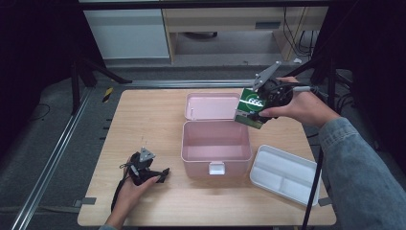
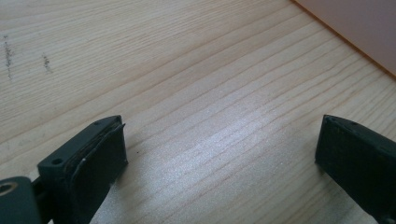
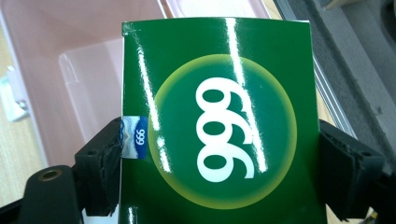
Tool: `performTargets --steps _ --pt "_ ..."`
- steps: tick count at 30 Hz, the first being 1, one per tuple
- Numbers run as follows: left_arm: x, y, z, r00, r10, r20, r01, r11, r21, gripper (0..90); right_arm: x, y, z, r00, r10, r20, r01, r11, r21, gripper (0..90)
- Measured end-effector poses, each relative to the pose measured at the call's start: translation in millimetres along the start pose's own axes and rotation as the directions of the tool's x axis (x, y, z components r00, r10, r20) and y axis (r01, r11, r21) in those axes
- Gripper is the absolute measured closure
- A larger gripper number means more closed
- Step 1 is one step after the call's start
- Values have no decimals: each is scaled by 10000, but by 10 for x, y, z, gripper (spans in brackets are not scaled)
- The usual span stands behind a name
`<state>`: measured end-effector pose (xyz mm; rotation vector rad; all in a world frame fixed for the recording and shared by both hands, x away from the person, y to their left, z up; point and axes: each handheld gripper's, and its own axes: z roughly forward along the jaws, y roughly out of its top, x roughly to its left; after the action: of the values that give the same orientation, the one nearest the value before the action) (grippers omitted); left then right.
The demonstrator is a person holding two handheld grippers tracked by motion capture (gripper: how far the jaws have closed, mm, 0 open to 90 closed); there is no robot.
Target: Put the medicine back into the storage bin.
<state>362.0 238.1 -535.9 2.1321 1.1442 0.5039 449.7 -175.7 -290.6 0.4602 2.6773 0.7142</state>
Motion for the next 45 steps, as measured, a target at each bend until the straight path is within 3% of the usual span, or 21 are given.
performTargets --steps 19,45 --pt "0 0 0 10000 0 1 0 10000 0 12 352 489 228 9880 -1297 -845 1296 9915 -67 170" --pt "0 0 0 10000 -3 0 3 10000 -4 12 641 728 665 9627 -1911 -1913 1924 9812 -121 171"
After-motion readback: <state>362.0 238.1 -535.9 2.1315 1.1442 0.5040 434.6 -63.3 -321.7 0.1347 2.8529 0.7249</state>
